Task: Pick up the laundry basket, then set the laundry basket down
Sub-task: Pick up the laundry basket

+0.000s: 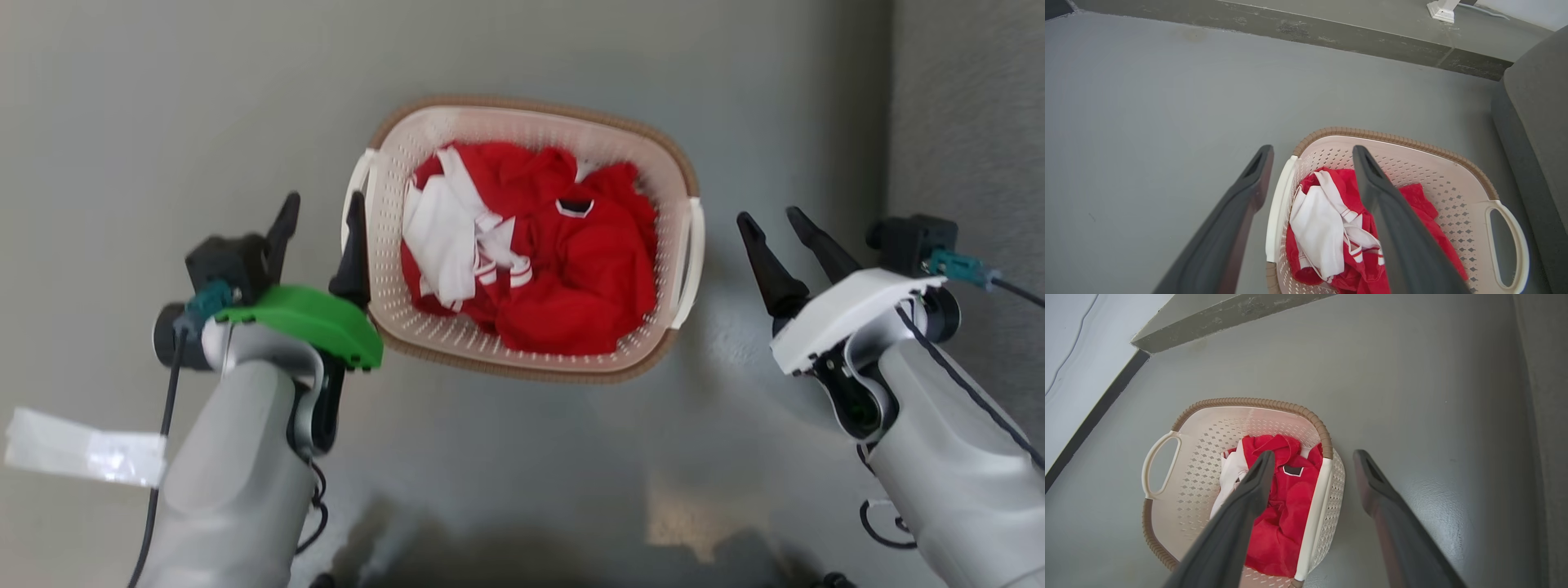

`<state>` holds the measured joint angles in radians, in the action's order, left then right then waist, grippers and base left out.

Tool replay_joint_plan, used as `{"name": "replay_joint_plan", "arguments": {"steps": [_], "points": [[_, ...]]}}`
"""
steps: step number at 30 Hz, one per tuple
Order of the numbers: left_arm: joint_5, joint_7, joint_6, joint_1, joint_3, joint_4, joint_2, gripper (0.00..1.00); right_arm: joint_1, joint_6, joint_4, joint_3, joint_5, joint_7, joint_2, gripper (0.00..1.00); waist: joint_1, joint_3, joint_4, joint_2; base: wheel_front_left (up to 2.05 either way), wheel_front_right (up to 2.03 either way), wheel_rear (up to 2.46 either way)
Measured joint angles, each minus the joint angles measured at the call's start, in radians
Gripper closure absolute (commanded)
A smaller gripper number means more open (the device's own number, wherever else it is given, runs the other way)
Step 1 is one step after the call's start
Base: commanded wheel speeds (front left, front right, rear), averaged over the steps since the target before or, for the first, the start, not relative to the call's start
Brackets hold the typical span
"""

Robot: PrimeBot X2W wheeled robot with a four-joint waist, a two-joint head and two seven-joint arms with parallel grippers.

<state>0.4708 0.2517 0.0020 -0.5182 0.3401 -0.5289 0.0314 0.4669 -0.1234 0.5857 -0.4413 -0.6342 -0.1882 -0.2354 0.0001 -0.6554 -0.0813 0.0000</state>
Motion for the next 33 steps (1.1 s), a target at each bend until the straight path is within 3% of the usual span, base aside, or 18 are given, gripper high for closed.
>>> {"name": "replay_joint_plan", "arguments": {"steps": [13, 33], "points": [[0.034, -0.007, 0.007, -0.207, 0.03, -0.156, -0.009, 0.0, 0.153, 0.0, 0.075, -0.048, -0.03, 0.023, -0.016, 0.0, 0.0, -0.179, -0.033, 0.0, 0.0, 0.0, 0.0], [0.143, -0.026, -0.073, -0.347, 0.112, -0.356, -0.015, 0.0, 0.275, -0.01, 0.128, -0.148, -0.114, 0.012, -0.013, 0.0, -0.0001, -0.35, -0.054, 0.0, 0.0, 0.0, 0.0]]}}
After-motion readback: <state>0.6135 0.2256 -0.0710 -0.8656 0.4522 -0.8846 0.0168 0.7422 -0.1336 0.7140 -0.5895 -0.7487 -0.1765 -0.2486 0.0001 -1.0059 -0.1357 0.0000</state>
